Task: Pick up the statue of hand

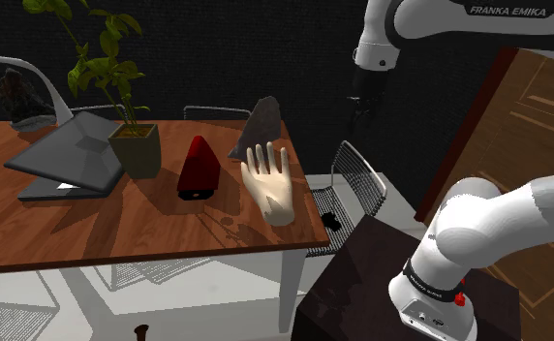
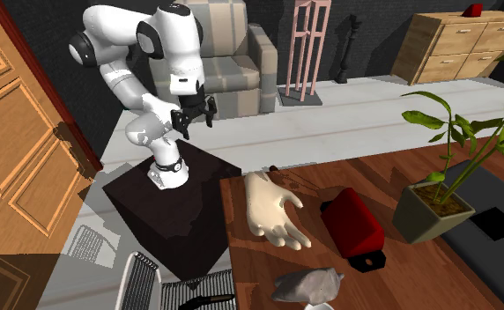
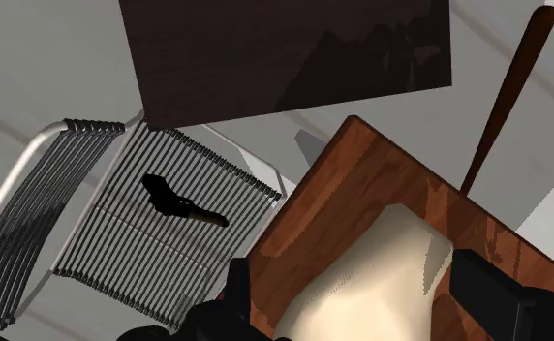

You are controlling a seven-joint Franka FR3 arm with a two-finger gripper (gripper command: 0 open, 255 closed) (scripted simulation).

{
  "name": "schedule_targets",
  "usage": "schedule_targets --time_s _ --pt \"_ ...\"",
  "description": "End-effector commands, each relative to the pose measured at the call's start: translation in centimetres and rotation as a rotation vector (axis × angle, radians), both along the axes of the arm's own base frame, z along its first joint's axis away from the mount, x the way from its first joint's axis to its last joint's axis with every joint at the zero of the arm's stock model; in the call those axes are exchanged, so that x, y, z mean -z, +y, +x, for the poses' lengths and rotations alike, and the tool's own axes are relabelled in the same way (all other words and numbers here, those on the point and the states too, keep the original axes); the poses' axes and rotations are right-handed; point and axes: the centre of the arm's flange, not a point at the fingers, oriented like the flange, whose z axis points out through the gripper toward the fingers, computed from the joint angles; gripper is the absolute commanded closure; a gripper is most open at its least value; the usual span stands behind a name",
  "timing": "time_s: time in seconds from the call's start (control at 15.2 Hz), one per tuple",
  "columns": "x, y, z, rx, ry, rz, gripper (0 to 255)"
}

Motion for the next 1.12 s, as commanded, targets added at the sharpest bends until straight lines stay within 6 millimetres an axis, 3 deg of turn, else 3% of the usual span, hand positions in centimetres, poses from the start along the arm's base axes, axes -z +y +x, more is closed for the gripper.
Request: schedule_targets --time_s 0.0,1.06 --pt "0.0 0.0 0.0 0.0 0.0 0.0 0" --pt "12.0 7.4 14.5 -0.034 -0.105 -0.048 0"
